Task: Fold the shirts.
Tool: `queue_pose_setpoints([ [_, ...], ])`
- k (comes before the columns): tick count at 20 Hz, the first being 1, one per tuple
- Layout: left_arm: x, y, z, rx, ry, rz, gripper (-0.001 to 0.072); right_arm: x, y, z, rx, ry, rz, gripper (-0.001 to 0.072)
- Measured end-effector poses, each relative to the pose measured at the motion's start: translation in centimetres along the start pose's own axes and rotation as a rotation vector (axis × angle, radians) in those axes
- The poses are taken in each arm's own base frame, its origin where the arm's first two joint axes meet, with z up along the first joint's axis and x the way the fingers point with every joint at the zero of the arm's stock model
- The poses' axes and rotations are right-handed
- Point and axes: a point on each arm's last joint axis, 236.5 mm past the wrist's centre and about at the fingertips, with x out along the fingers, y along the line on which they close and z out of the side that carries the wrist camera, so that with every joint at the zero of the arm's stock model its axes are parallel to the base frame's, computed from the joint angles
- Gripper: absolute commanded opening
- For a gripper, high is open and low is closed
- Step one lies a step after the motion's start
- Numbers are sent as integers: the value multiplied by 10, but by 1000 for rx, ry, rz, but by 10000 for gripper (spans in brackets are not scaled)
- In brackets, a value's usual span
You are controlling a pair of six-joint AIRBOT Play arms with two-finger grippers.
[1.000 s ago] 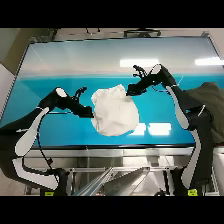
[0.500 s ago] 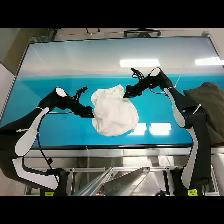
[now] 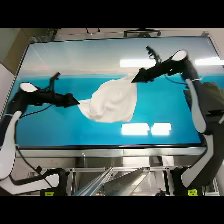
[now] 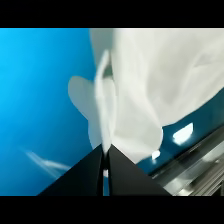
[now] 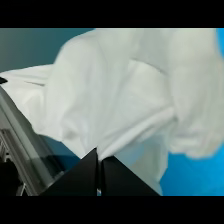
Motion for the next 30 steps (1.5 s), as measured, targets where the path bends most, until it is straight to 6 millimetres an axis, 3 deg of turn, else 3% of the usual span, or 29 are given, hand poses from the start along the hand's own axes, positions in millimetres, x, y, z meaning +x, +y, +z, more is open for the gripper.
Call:
queue_pose_setpoints([
  [4, -92, -93, 29, 103, -307, -141, 17, -86, 118, 16, -235, -178, -1, 16],
  [7, -168, -162, 23, 231, -542, -193, 16, -142, 203, 3, -405, -307, -41, 16],
  [9, -220, -199, 11, 307, -707, -170, 17, -171, 239, -14, -478, -368, -116, 16],
  [12, -278, -226, -6, 377, -911, -55, 18, -208, 253, -38, -480, -442, -289, 16],
  [15, -296, -211, -11, 337, -981, 51, 18, -218, 219, -54, -351, -448, -430, 16],
  [17, -284, -188, -6, 264, -953, 42, 18, -204, 182, -64, -239, -406, -467, 16],
  [20, -236, -146, 10, 142, -832, -36, 18, -160, 113, -78, -77, -327, -487, 17],
  [22, -188, -114, 28, 85, -745, -59, 18, -126, 65, -85, 29, -291, -494, 17],
  [26, -67, -51, 64, 46, -552, -8, 20, -58, -27, -100, 235, -243, -489, 17],
  [27, -40, -38, 71, 46, -509, 6, 103, -44, -45, -102, 279, -236, -481, 17],
  [28, -16, -28, 81, 47, -474, 17, 284, -29, -62, -104, 317, -231, -472, 18],
  [29, 3, -21, 90, 50, -447, 21, 290, -16, -78, -106, 353, -226, -463, 22],
  [30, 20, -15, 99, 58, -419, 21, 289, -5, -92, -107, 380, -224, -453, 123],
])
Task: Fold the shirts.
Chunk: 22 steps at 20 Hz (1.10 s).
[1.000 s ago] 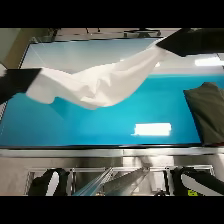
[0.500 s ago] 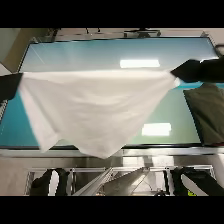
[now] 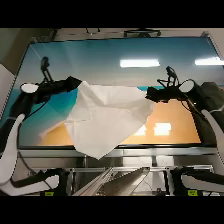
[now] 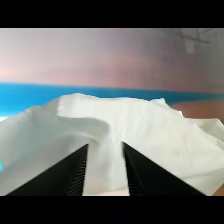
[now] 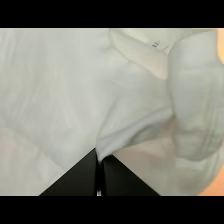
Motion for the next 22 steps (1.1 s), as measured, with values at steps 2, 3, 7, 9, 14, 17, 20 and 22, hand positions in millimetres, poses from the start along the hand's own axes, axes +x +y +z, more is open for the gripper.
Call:
queue_pose_setpoints([
  [2, 22, 5, 8, 11, 43, -28, 289, 20, -13, -1, 21, 16, 3, 449],
  [3, 26, 6, 14, 10, 58, -45, 290, 25, -18, 0, 21, 21, 4, 461],
  [7, 10, 17, 16, -114, 163, -111, 288, 9, -36, 20, -3, 30, 30, 461],
  [9, -5, 19, -7, -201, 260, -145, 288, -8, -47, 32, -27, 30, 43, 462],
  [14, -47, -1, -108, -359, 467, -157, 288, -41, -75, 35, -56, 72, 75, 462],
  [17, -67, -23, -180, -397, 493, -114, 290, -47, -79, 30, -79, 98, 88, 462],
  [20, -82, -35, -249, -430, 464, -49, 297, -47, -75, 25, -100, 116, 98, 462],
  [22, -90, -37, -279, -446, 421, -23, 297, -46, -72, 23, -112, 125, 103, 462],
])
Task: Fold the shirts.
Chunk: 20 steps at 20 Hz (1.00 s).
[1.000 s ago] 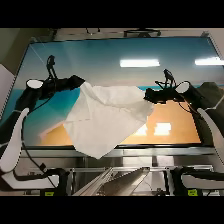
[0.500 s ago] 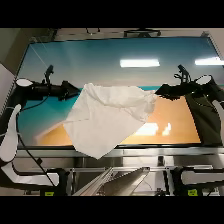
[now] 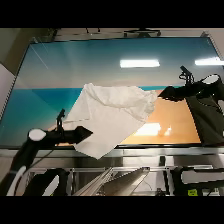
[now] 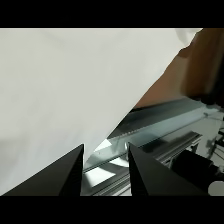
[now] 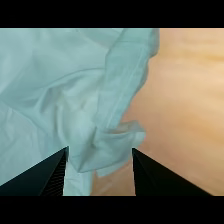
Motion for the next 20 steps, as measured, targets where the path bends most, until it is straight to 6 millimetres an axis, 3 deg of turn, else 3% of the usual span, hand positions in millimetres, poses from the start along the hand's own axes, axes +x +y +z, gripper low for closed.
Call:
queue_pose_setpoints([
  [2, 2, 9, -16, -15, -58, -4, 297, 2, 4, -2, -11, 9, 4, 462],
  [9, -1, 38, -41, -107, -130, 31, 297, 10, 14, -6, -34, 30, 16, 462],
  [13, -7, 42, -53, -139, -113, 57, 296, 15, 11, -5, -27, 33, 13, 463],
  [16, -23, 40, -36, -87, -190, 104, 297, 24, 8, -8, -17, 50, 18, 463],
  [20, -76, 53, 27, -33, -430, 273, 297, 31, 8, -6, -17, 45, 14, 463],
])
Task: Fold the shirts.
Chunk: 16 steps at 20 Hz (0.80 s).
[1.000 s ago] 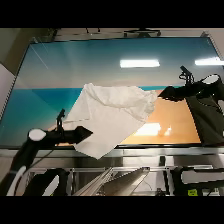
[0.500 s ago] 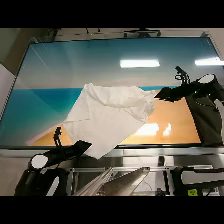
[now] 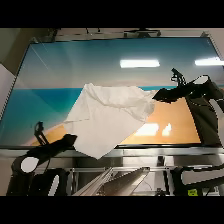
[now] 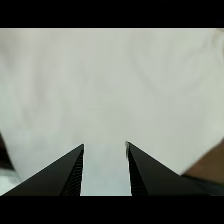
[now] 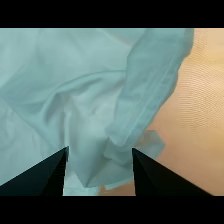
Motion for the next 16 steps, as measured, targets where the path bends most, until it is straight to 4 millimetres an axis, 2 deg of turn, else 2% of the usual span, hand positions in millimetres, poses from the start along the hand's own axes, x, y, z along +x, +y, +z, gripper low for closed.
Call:
queue_pose_setpoints([
  [4, -8, 33, 61, -14, -77, 151, 297, 6, -11, 12, 8, -47, -32, 462],
  [7, 7, 45, 89, -24, -24, 156, 297, 14, -19, 16, 28, -61, -39, 462],
  [9, 24, 52, 107, -13, 30, 155, 297, 19, -20, 18, 44, -66, -29, 461],
  [12, 61, 59, 120, 39, 157, 147, 297, 25, -17, 19, 57, -70, -12, 461],
  [16, 108, 52, 105, 121, 398, 103, 297, 28, -16, 20, 64, -72, -4, 459],
])
